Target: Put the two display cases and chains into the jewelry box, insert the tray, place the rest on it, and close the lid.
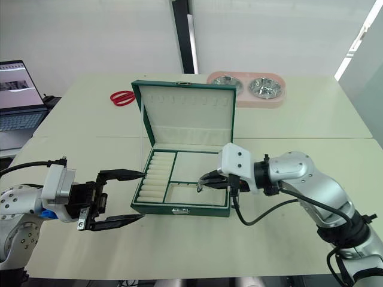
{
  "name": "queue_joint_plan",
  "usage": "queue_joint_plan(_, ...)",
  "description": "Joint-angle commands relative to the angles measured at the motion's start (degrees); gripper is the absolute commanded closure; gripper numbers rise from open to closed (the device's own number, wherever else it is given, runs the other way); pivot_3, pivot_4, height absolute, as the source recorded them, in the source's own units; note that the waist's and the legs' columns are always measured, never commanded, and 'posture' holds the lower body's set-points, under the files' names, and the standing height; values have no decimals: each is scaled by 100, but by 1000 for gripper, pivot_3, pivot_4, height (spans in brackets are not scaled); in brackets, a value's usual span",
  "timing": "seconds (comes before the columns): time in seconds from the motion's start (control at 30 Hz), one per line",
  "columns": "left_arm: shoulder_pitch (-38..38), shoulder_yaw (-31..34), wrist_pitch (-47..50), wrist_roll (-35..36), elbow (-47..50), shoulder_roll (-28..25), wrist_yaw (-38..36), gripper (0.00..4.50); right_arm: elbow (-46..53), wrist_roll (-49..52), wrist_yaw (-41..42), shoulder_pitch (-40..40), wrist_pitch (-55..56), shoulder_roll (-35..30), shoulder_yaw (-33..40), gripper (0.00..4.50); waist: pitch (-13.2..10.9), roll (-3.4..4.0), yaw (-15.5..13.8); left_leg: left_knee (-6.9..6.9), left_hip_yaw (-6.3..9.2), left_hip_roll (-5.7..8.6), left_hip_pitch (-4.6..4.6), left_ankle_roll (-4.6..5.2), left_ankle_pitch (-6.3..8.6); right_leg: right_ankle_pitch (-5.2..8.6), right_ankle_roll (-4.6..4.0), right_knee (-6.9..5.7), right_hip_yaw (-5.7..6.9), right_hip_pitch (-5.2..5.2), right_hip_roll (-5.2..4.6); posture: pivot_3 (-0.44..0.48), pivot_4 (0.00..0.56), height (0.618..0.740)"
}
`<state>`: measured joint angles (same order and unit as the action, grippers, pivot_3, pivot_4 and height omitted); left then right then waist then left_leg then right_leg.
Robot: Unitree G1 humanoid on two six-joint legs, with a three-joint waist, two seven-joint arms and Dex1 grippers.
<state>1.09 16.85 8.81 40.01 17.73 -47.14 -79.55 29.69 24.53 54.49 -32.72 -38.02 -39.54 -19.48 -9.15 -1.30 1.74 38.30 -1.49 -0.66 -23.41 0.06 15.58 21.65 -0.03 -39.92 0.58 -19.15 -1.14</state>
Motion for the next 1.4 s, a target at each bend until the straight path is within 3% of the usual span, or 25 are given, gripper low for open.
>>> queue_joint_plan(0.03,38,146,-104,24,179,-46,-4,0,-107,-258,54,-147,108,141,-271,4494,0,0,-2,0,0,0,0,0,0,0,0,0,0,0,0,0,150,740)
queue_joint_plan(0.2,110,135,-96,41,244,-46,54,0,-476,-679,-17,-247,102,404,-637,4494,0,1,-2,1,0,1,0,0,0,0,0,0,0,0,-2,0,150,740)
queue_joint_plan(0.4,138,127,-64,46,297,-40,103,0,-530,-673,-81,-371,-301,639,-558,4494,-1,1,-1,0,0,0,0,0,0,0,0,-2,2,-2,-2,0,150,740)
queue_joint_plan(0.63,122,71,-22,67,355,-29,181,0,-404,-551,-70,-443,-558,753,-403,2690,-1,2,-1,0,0,0,0,0,0,0,0,-2,2,-2,-3,0,150,740)
queue_joint_plan(0.9,112,154,220,158,351,-24,368,0,-358,-445,-77,-534,-468,736,-188,198,-1,2,0,0,0,0,0,0,0,0,0,-1,2,-3,-3,0,150,740)
queue_joint_plan(0.93,99,175,294,192,353,-18,450,0,-374,-468,-97,-521,-402,730,-136,44,-1,2,0,-1,1,0,0,0,0,0,0,-2,3,-3,-3,0,150,740)
queue_joint_plan(1.1,32,408,625,234,278,62,1111,0,-272,-392,-137,-257,-157,555,357,44,-1,2,-2,0,1,1,-1,0,0,0,0,-1,3,-2,-3,0,150,740)
queue_joint_plan(1.4,32,744,627,115,-128,73,1431,0,87,-193,-304,424,-173,117,1214,44,-2,2,-4,-3,0,0,-1,0,0,0,0,0,3,-2,-3,0,150,740)
